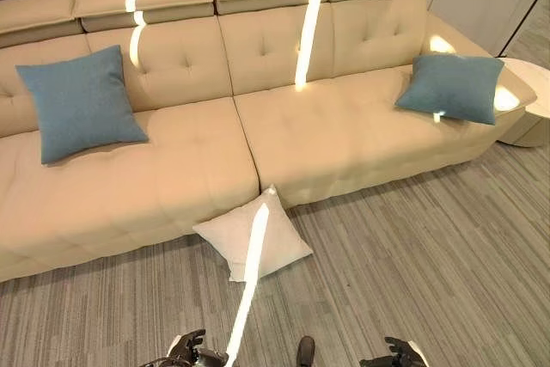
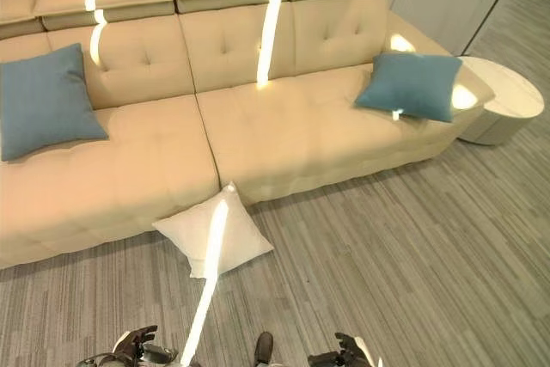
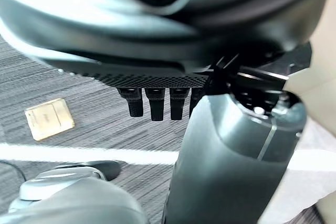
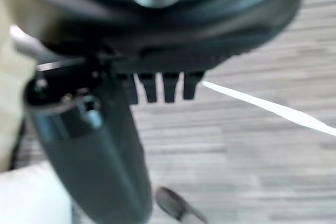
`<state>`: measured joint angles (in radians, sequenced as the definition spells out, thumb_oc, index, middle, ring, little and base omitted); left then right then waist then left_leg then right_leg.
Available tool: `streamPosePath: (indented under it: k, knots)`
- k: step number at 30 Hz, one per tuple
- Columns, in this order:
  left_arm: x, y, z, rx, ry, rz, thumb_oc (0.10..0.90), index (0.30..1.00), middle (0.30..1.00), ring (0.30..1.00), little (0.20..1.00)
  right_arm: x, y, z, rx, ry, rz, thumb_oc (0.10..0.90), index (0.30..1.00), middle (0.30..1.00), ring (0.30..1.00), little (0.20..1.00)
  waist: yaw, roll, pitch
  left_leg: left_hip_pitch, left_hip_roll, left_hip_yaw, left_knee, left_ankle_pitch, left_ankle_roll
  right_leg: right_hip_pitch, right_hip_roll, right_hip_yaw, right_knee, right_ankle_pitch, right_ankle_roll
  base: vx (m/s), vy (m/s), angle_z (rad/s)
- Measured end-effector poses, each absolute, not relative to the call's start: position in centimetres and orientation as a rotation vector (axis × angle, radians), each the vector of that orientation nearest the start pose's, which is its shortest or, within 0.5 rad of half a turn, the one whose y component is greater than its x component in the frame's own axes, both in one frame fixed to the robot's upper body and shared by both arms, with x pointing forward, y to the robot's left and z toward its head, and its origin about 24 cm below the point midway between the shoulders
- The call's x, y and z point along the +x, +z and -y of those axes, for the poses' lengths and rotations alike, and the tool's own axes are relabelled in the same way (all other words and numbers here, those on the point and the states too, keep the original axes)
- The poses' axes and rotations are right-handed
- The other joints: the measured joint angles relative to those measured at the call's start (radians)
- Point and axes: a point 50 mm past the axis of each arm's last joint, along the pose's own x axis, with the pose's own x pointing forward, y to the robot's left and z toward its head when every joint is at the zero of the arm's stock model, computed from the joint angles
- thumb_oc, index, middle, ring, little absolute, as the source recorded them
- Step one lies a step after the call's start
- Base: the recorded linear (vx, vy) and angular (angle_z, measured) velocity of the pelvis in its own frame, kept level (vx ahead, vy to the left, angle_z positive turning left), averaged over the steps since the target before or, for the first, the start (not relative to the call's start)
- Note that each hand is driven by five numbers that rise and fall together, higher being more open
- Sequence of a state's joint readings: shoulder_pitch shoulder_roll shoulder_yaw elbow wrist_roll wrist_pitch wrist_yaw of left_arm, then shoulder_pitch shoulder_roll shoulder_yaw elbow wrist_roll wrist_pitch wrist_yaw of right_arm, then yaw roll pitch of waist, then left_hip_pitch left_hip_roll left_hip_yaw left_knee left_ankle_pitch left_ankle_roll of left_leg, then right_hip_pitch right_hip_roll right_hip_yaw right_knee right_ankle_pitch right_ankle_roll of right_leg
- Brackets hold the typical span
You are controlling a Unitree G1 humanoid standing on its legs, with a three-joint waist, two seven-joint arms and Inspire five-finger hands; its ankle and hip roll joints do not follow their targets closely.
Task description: Pick up all the scattered cushions and arrange them neatly on the sofa.
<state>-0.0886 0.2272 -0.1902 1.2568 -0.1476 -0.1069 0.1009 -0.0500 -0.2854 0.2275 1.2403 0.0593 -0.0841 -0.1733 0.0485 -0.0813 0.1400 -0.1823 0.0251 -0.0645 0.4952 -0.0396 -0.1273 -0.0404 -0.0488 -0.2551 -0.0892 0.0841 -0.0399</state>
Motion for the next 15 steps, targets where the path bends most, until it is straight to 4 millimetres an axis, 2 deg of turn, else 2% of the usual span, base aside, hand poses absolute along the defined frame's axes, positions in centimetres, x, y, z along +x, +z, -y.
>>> streamPosePath:
  k: [1,2,4,5,6,7,8,9,11,14,15]
  knots:
    - [13.1,-15.0,-22.7,0.251,0.139,-1.043,0.800,0.900,0.900,0.900,0.900,11.4,-15.0,25.0,-0.432,-0.156,-1.089,0.800,0.900,0.900,0.900,0.900,-0.001,-0.008,0.006,-0.028,0.024,0.045,0.036,-0.009,0.014,0.011,0.005,-0.023,-0.003,-0.009,-0.016,0.10,-0.034,0.50]
    - [13.4,-14.9,-22.8,0.255,0.135,-1.035,0.800,0.900,0.900,0.900,0.900,11.4,-15.0,25.0,-0.428,-0.159,-1.089,0.800,0.900,0.900,0.900,0.900,-0.012,-0.005,0.009,-0.046,0.047,0.090,0.027,-0.011,0.019,0.025,0.010,-0.049,-0.005,-0.028,-0.033,0.19,-0.006,0.58]
    - [13.7,-14.8,-22.7,0.256,0.126,-1.021,0.800,0.900,0.900,0.900,0.900,11.0,-15.0,25.2,-0.423,-0.168,-1.102,0.800,0.900,0.900,0.900,0.900,-0.017,-0.007,0.012,-0.046,0.062,0.138,-0.064,-0.010,0.019,0.035,0.019,-0.071,-0.003,-0.036,-0.046,0.18,0.014,0.41]
    - [13.9,-14.7,-22.7,0.259,0.124,-1.013,0.800,0.900,0.900,0.900,0.900,11.1,-15.0,25.2,-0.418,-0.171,-1.101,0.800,0.900,0.900,0.900,0.900,-0.013,-0.005,0.018,-0.050,0.063,0.159,-0.125,-0.009,0.018,0.044,0.023,-0.082,-0.010,-0.050,-0.035,0.16,0.046,0.36]
    - [13.9,-14.7,-22.7,0.265,0.119,-1.018,0.800,0.900,0.900,0.900,0.900,11.1,-15.0,25.1,-0.412,-0.175,-1.101,0.800,0.900,0.900,0.900,0.900,-0.019,-0.006,0.020,-0.044,0.059,0.177,-0.243,0.005,0.025,0.051,0.026,-0.100,-0.010,-0.057,-0.024,0.22,0.052,0.33]
    - [14.0,-14.7,-22.7,0.265,0.118,-1.013,0.800,0.900,0.900,0.900,0.900,10.8,-15.1,25.2,-0.411,-0.176,-1.110,0.800,0.900,0.900,0.900,0.900,-0.015,-0.003,0.024,-0.046,0.060,0.182,-0.290,0.022,0.031,0.059,0.032,-0.101,-0.011,-0.066,-0.019,0.21,0.065,0.33]
    - [14.1,-14.6,-22.8,0.268,0.122,-1.012,0.800,0.900,0.900,0.900,0.900,10.7,-15.2,25.1,-0.410,-0.176,-1.120,0.800,0.900,0.900,0.900,0.900,-0.009,-0.005,0.031,-0.051,0.058,0.193,-0.369,0.050,0.018,0.067,0.036,-0.102,-0.011,-0.085,-0.015,0.29,0.114,0.10]
    - [14.0,-14.6,-22.9,0.266,0.127,-1.011,0.800,0.900,0.900,0.900,0.900,10.7,-15.2,25.1,-0.410,-0.176,-1.118,0.800,0.900,0.900,0.900,0.900,-0.006,-0.003,0.034,-0.057,0.057,0.193,-0.419,0.070,0.005,0.074,0.039,-0.103,-0.011,-0.093,-0.014,0.33,0.164,0.03]
    - [13.9,-14.6,-22.9,0.257,0.132,-1.007,0.800,0.900,0.900,0.900,0.900,10.6,-15.2,25.1,-0.410,-0.176,-1.123,0.800,0.900,0.900,0.900,0.900,-0.007,0.007,0.034,-0.052,0.058,0.193,-0.465,0.100,0.011,0.098,0.056,-0.095,-0.011,-0.104,0.012,0.22,0.122,-0.18]
    - [13.0,-15.0,-22.6,0.255,0.125,-1.037,0.800,0.900,0.900,0.900,0.900,10.1,-15.3,25.3,-0.414,-0.178,-1.130,0.800,0.900,0.900,0.900,0.900,-0.013,0.024,0.011,-0.019,0.051,0.190,-0.459,0.128,0.049,0.151,0.062,-0.085,-0.002,-0.126,0.032,0.20,0.133,-0.29]
    - [12.9,-15.1,-22.7,0.263,0.119,-1.047,0.800,0.900,0.900,0.900,0.900,9.8,-15.4,25.2,-0.413,-0.177,-1.139,0.800,0.900,0.900,0.900,0.900,-0.012,0.019,0.002,-0.001,0.038,0.194,-0.463,0.166,0.103,0.162,0.052,-0.070,0.002,-0.138,0.047,0.18,0.159,-0.27]
